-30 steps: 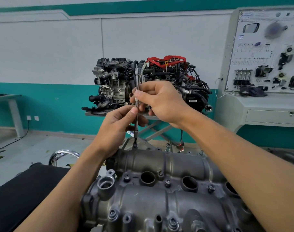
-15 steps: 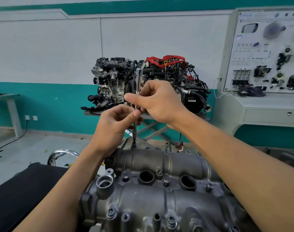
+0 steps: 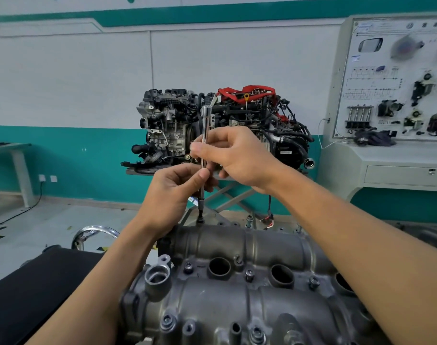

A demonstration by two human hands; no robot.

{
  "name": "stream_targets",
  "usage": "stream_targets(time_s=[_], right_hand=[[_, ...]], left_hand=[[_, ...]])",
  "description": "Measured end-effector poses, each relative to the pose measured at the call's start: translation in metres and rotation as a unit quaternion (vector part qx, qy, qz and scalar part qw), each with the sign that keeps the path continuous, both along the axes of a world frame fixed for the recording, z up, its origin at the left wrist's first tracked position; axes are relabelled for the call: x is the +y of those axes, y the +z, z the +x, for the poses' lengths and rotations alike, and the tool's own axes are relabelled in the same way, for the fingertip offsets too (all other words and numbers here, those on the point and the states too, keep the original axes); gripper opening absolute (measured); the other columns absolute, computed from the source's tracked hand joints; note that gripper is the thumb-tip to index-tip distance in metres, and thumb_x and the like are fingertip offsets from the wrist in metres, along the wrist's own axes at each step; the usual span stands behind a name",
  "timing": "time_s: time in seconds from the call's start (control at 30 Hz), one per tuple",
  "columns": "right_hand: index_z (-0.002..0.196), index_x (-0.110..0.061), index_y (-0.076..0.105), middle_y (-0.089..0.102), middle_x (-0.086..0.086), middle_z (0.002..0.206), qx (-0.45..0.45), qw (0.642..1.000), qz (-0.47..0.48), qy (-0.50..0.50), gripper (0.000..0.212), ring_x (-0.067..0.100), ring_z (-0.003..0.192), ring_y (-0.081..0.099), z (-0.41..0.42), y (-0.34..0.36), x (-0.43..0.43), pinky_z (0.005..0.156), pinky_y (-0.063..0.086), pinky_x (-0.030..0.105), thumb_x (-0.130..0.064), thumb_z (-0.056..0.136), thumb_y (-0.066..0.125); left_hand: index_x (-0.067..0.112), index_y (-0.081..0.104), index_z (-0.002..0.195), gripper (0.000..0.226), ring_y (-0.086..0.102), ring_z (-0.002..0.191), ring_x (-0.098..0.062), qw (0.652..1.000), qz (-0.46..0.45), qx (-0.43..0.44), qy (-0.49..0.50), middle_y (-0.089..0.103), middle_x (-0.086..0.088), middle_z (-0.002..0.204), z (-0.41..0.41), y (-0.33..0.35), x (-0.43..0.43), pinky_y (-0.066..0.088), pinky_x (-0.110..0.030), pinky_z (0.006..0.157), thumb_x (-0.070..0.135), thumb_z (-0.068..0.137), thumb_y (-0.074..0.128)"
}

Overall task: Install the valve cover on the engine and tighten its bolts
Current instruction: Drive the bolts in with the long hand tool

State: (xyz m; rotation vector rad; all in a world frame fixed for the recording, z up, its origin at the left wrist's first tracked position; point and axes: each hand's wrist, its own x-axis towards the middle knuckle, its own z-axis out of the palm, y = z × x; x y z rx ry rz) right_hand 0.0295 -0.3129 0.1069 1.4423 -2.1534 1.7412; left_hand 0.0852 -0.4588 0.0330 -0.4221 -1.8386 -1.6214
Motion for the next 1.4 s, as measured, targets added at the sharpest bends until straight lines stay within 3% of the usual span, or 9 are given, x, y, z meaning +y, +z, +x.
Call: stream_targets(time_s=[0.1, 0.3, 0.5, 0.7, 0.87, 0.97, 1.13, 1.3, 1.4], right_hand=[[0.099, -0.004, 0.07, 0.076, 0.009, 0.089, -0.008, 0.999, 0.028, 0.03, 0.014, 0.005, 0.057, 0.056, -0.001, 0.004, 0.005, 0.045, 0.044, 0.017, -0.011, 0.098, 0.059], [0.065, -0.014, 0.055, 0.061, 0.002, 0.056, 0.075, 0.991, -0.037, -0.109, 0.036, 0.01, 0.049, 0.056, 0.001, -0.004, -0.007, 0.049, 0.049, 0.025, -0.029, 0.075, 0.086], [0.098, -0.006, 0.071, 0.075, 0.014, 0.096, 0.037, 0.997, 0.06, 0.008, 0.013, 0.007, 0.058, 0.058, -0.001, 0.004, 0.006, 0.047, 0.045, 0.018, -0.013, 0.097, 0.06], [0.09, 0.0, 0.068, 0.068, -0.005, 0.055, 0.029, 0.999, -0.017, -0.027, 0.006, 0.001, 0.045, 0.056, 0.001, 0.001, -0.002, 0.044, 0.043, 0.012, -0.006, 0.091, 0.069], [0.122, -0.004, 0.06, 0.068, -0.004, 0.076, 0.042, 0.998, 0.045, -0.016, 0.024, 0.003, 0.054, 0.058, 0.007, 0.003, -0.002, 0.053, 0.046, 0.017, -0.01, 0.099, 0.058], [0.103, 0.003, 0.065, 0.058, 0.003, 0.069, 0.074, 0.994, 0.081, -0.021, 0.018, 0.01, 0.057, 0.05, 0.013, 0.002, -0.005, 0.056, 0.046, 0.025, -0.008, 0.101, 0.051], [0.075, 0.008, 0.066, 0.064, 0.026, 0.07, 0.13, 0.986, 0.027, -0.103, 0.028, 0.033, 0.059, 0.055, 0.014, -0.002, -0.01, 0.065, 0.054, 0.053, -0.014, 0.093, 0.066], [0.063, -0.005, 0.068, 0.067, 0.006, 0.058, 0.147, 0.969, -0.037, -0.193, 0.026, 0.014, 0.053, 0.058, 0.01, -0.011, -0.017, 0.055, 0.052, 0.028, -0.021, 0.083, 0.075], [0.061, -0.006, 0.069, 0.066, 0.003, 0.054, 0.144, 0.964, -0.053, -0.218, 0.027, 0.016, 0.051, 0.058, 0.013, -0.013, -0.019, 0.048, 0.046, 0.023, -0.023, 0.081, 0.076]], left_hand=[[0.013, 0.076, 0.097, 0.025, 0.072, 0.084, -0.016, 0.999, -0.007, -0.022, -0.021, 0.078, -0.006, 0.088, 0.0, 0.001, 0.001, 0.056, -0.024, 0.073, 0.031, 0.093, 0.059], [0.011, 0.075, 0.09, 0.019, 0.072, 0.073, -0.014, 1.0, 0.012, 0.019, -0.002, 0.077, -0.004, 0.079, 0.003, 0.002, 0.003, 0.058, -0.024, 0.068, 0.028, 0.084, 0.069], [0.009, 0.075, 0.098, 0.028, 0.077, 0.084, -0.018, 0.999, 0.04, -0.015, -0.031, 0.08, -0.007, 0.088, 0.003, 0.001, 0.005, 0.057, -0.021, 0.073, 0.029, 0.09, 0.056], [0.014, 0.074, 0.102, 0.024, 0.078, 0.084, -0.019, 0.999, 0.026, 0.015, -0.033, 0.08, -0.005, 0.091, 0.004, 0.001, 0.004, 0.058, -0.021, 0.073, 0.03, 0.088, 0.064], [0.006, 0.068, 0.089, 0.024, 0.078, 0.076, -0.024, 0.997, 0.08, 0.021, 0.01, 0.079, -0.01, 0.079, 0.004, 0.0, 0.004, 0.059, -0.026, 0.064, 0.027, 0.08, 0.073], [0.009, 0.073, 0.085, 0.014, 0.078, 0.077, -0.024, 0.997, 0.075, 0.019, -0.006, 0.079, -0.009, 0.079, 0.004, -0.001, 0.002, 0.061, -0.028, 0.067, 0.023, 0.085, 0.069], [0.011, 0.076, 0.096, 0.023, 0.078, 0.081, -0.018, 0.997, 0.07, -0.006, -0.04, 0.08, -0.006, 0.085, 0.007, 0.0, 0.003, 0.06, -0.024, 0.07, 0.026, 0.09, 0.06], [0.014, 0.075, 0.095, 0.023, 0.076, 0.073, -0.013, 0.999, 0.03, -0.012, -0.001, 0.079, 0.0, 0.079, 0.01, 0.002, 0.009, 0.06, -0.025, 0.063, 0.031, 0.089, 0.061], [0.009, 0.071, 0.097, 0.023, 0.076, 0.067, -0.016, 0.999, 0.046, 0.006, 0.024, 0.079, -0.002, 0.077, 0.012, 0.002, 0.009, 0.059, -0.025, 0.058, 0.027, 0.084, 0.067]])
